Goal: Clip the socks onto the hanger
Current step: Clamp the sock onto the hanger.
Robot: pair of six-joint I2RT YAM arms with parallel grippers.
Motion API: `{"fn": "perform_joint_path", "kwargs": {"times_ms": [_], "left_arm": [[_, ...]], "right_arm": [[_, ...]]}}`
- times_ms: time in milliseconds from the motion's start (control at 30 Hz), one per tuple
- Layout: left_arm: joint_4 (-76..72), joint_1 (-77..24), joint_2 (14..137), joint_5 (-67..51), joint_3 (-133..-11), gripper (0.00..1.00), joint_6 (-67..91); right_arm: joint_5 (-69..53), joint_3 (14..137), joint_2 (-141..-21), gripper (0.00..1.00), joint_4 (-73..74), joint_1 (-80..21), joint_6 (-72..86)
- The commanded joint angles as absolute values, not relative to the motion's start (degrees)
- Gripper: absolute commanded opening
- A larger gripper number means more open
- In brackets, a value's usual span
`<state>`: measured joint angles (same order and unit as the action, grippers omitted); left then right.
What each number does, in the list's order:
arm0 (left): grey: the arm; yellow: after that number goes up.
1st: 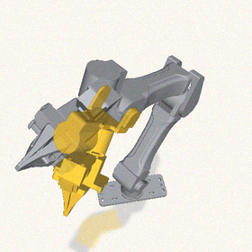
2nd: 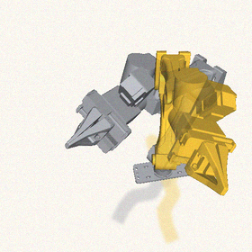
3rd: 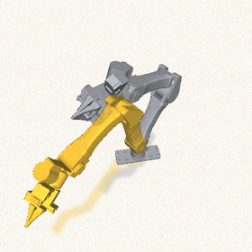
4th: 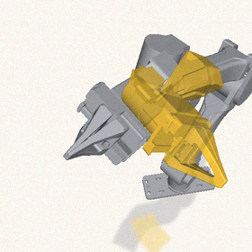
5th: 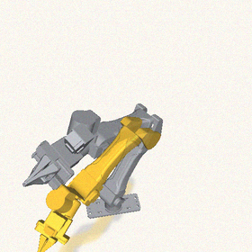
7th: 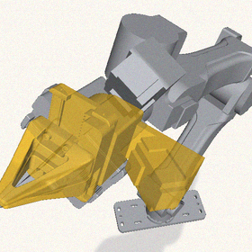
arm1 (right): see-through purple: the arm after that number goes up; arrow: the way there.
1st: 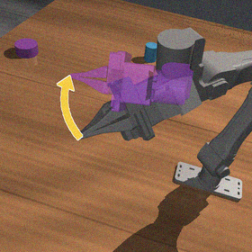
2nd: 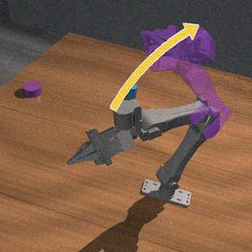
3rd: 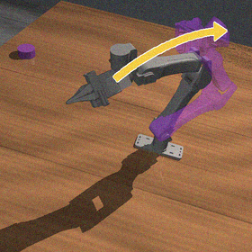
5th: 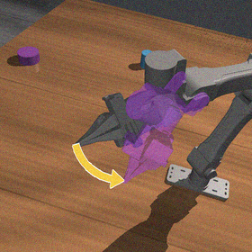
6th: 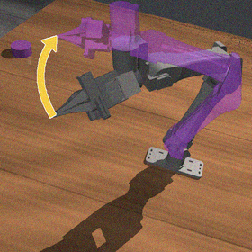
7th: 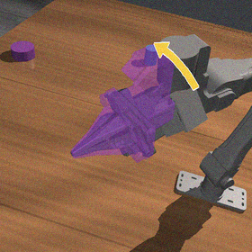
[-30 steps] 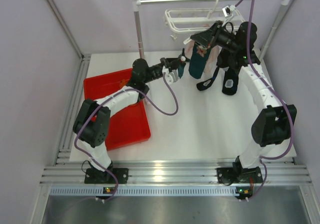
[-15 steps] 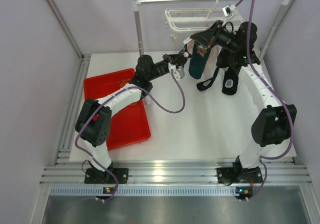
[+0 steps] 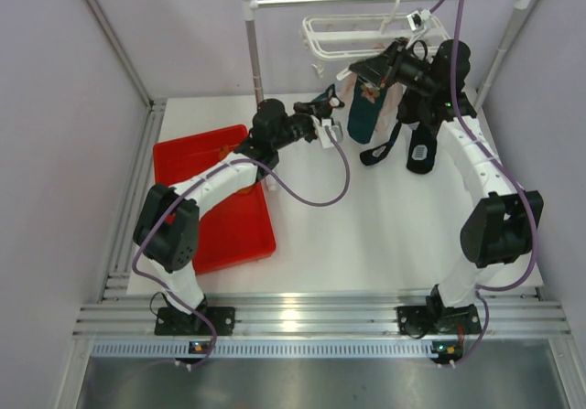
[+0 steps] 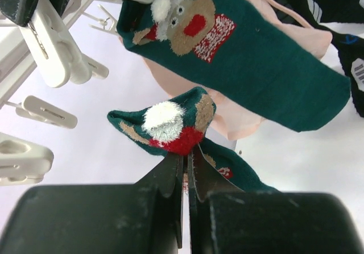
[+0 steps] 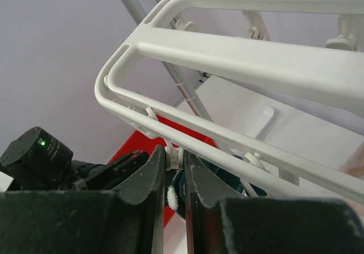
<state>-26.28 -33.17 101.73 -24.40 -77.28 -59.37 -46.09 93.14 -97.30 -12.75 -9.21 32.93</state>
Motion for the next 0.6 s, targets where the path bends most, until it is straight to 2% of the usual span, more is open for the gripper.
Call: {"fn": "perform_joint_path", "kwargs": {"times_ms": [0,567], "left_arm": [[-26.5,-33.7,99.5,-22.5,-80.7,0.00,-60.9],[-26.2,-34.8,101.3,-21.3,-84.2,0.00,-61.8]], "right_arm": [[-44.7,96.2,-97.1,0.00,-13.9,-9.1,31.2],[-44.5,96.4,-97.6,0.00,-13.6,-9.8,30.7]]}}
